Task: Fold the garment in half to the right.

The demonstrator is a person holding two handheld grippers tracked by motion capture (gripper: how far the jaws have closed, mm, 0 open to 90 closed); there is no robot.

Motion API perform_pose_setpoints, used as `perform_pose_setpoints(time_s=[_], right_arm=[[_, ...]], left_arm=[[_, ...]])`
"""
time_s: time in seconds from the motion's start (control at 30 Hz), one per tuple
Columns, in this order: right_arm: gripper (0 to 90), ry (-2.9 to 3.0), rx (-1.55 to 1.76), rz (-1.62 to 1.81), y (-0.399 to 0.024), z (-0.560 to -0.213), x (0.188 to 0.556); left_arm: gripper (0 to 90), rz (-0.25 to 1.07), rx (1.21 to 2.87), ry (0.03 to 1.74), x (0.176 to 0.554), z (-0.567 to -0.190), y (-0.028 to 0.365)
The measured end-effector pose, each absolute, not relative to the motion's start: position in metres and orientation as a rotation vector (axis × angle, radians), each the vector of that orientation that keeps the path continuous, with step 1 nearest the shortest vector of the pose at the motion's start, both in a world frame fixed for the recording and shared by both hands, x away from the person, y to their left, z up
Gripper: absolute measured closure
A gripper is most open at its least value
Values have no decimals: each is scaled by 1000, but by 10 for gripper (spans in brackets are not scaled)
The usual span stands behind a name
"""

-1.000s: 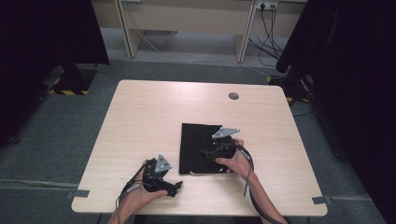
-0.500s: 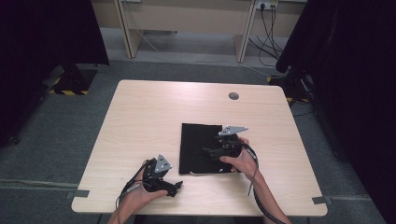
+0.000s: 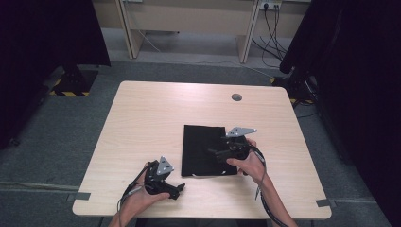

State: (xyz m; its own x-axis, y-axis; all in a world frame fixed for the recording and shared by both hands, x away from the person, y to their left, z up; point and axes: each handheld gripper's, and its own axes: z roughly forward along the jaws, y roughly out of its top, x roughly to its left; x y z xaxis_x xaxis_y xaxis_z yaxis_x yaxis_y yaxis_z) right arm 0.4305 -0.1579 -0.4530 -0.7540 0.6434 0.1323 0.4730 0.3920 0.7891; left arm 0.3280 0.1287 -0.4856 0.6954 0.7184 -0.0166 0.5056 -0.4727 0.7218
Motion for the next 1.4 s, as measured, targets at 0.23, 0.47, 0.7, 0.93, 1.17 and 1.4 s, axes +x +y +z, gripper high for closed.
perform_pose_setpoints(time_s=[0.23,0.47,0.7,0.93,1.17,1.4], right_arm=[[175,2443,1001,1291,-164,-450,425],[171,2433,1015,1282,-173,-449,420],[171,2425,1019,1272,-180,-448,417],[168,2422,1032,1277,-186,-448,412],[160,2420,1052,1269,-189,-449,407],[160,2410,1054,1269,-195,-450,402]], left_arm=[[0,376,2175,931,328,-486,129],[0,376,2175,931,328,-486,129],[0,376,2175,931,328,-486,129],[0,376,2175,931,328,-486,129],[0,376,2175,931,328,-486,129],[0,376,2175,931,328,-486,129]])
